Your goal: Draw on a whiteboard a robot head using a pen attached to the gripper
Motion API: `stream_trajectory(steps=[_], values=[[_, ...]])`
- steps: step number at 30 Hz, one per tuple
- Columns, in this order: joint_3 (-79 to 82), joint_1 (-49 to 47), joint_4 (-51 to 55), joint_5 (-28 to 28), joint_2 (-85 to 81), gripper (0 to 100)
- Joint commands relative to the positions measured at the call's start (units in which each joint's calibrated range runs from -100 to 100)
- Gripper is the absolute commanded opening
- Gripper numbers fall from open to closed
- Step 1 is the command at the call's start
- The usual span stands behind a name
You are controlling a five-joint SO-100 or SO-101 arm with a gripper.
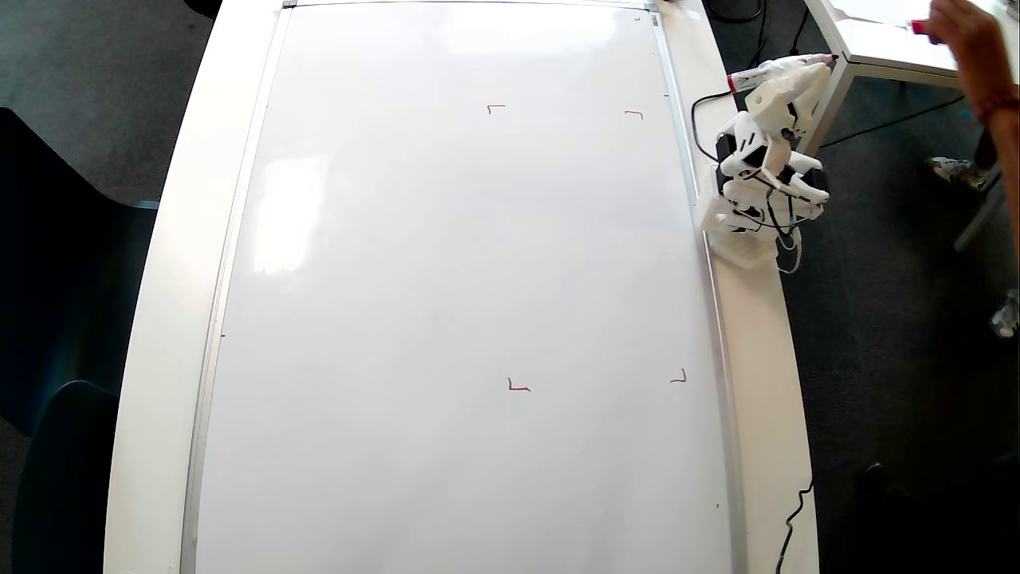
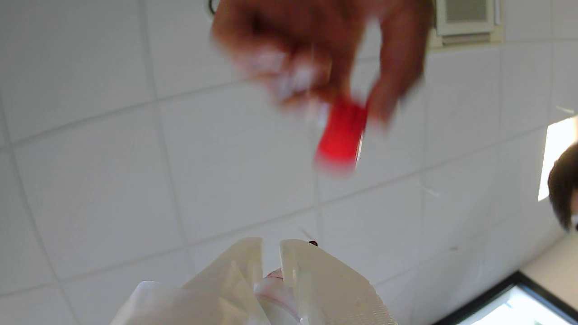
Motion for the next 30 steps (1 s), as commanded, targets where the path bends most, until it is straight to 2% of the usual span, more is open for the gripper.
stream_trajectory(steps=[1, 25, 30], values=[[0.4, 0.0, -0.5, 0.0, 0.4, 1], [-1.4, 0.0, 0.2, 0.2, 0.9, 1], [-16.1, 0.0, 11.9, -0.3, 8.9, 1]])
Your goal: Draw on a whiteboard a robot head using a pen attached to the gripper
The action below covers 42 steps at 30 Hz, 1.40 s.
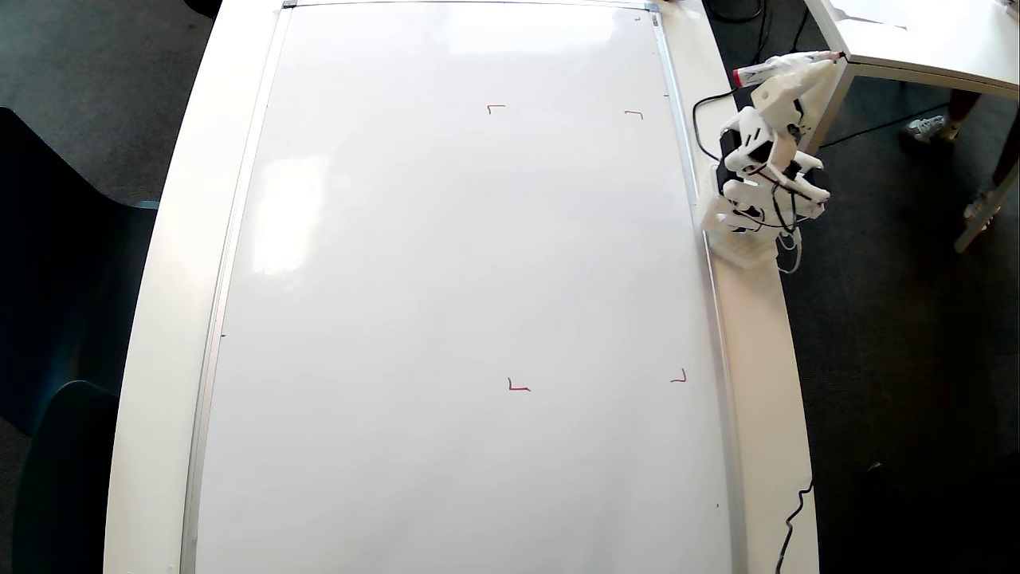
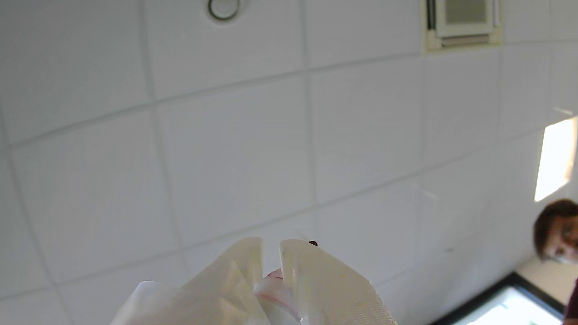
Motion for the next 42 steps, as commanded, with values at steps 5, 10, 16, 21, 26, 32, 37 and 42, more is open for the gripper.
stream_trajectory(steps=[5, 10, 16, 21, 26, 32, 37, 42], values=[[-33.7, -2.1, 25.4, -0.3, 23.4, 1], [-68.5, -8.7, 56.7, -0.1, 45.1, 1], [-100.0, -14.9, 85.7, -0.2, 61.4, 1], [-110.9, -17.4, 111.2, -0.2, 68.6, 1], [-111.5, -20.8, 131.5, -0.2, 72.1, 1], [-111.5, -25.2, 155.4, 0.2, 78.2, 1], [-111.5, -27.7, 169.0, 0.5, 86.1, 1], [-111.5, -28.2, 175.7, 7.0, 96.0, 1]])
